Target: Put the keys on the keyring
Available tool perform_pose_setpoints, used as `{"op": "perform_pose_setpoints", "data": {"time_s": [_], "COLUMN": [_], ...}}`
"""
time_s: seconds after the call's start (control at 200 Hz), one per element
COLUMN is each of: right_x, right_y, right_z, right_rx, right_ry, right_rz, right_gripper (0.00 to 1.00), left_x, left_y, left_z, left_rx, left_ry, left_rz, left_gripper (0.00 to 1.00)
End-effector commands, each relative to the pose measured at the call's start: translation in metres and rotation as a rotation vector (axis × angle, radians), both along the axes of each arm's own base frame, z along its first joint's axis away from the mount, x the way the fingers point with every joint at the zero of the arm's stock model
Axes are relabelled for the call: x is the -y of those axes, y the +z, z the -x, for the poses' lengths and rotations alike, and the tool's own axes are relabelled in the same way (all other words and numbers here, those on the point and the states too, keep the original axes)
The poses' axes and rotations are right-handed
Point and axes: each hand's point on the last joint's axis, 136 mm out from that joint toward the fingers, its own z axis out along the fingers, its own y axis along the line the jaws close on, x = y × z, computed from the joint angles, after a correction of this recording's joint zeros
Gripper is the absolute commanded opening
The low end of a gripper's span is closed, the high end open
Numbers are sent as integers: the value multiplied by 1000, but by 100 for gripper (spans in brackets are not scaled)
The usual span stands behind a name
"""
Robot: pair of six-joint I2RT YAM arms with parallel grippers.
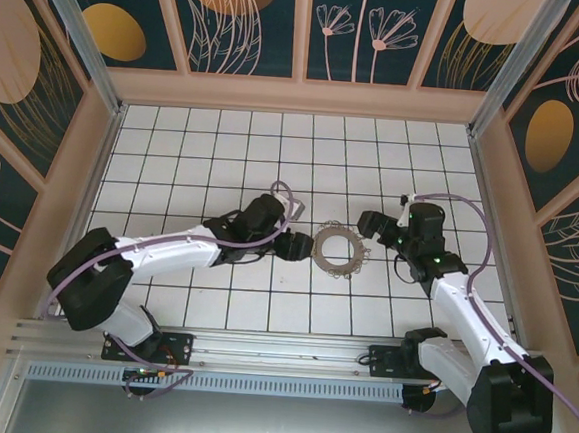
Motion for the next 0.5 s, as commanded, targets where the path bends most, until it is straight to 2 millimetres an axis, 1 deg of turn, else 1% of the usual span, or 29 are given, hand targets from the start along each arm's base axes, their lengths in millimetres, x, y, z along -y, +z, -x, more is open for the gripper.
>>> {"op": "perform_pose_setpoints", "data": {"time_s": [0.0, 0.065, 0.1, 0.115, 0.165, 0.19, 0.195, 0.205, 0.31, 0.38, 0.405, 0.495], "right_x": [-5, -4, -3, -3, -2, -2, -2, -1, 2, 5, 6, 10], "right_y": [2, -1, -3, -3, -6, -7, -7, -8, -10, -9, -9, -7], "right_z": [1, 2, 3, 3, 4, 4, 4, 4, 3, 2, 2, 1], "right_rx": [41, 41, 39, 40, 41, 38, 39, 39, 43, 51, 52, 63], "right_ry": [34, 30, 28, 27, 22, 22, 22, 20, 8, 0, -4, -11], "right_rz": [-16, -20, -22, -23, -27, -29, -30, -31, -38, -42, -42, -44], "right_gripper": [97, 96, 95, 95, 94, 94, 94, 94, 93, 93, 92, 91], "left_x": [18, 29, 31, 38, 46, 50, 50, 51, 58, 60, 62, 67], "left_y": [-4, -8, -19, -12, -15, -13, -18, -22, -33, -40, -42, -51], "left_z": [-2, 2, 7, 5, 10, 11, 12, 13, 16, 18, 18, 19], "left_rx": [-10, -25, -47, -39, -51, -49, -57, -63, -88, -106, -111, -134], "left_ry": [-1, -27, -41, -48, -71, -79, -80, -84, -98, -103, -106, -119], "left_rz": [-9, -21, -42, -28, -35, -31, -41, -48, -64, -68, -69, -84], "left_gripper": [57, 51, 49, 47, 44, 42, 41, 40, 39, 38, 35, 34]}}
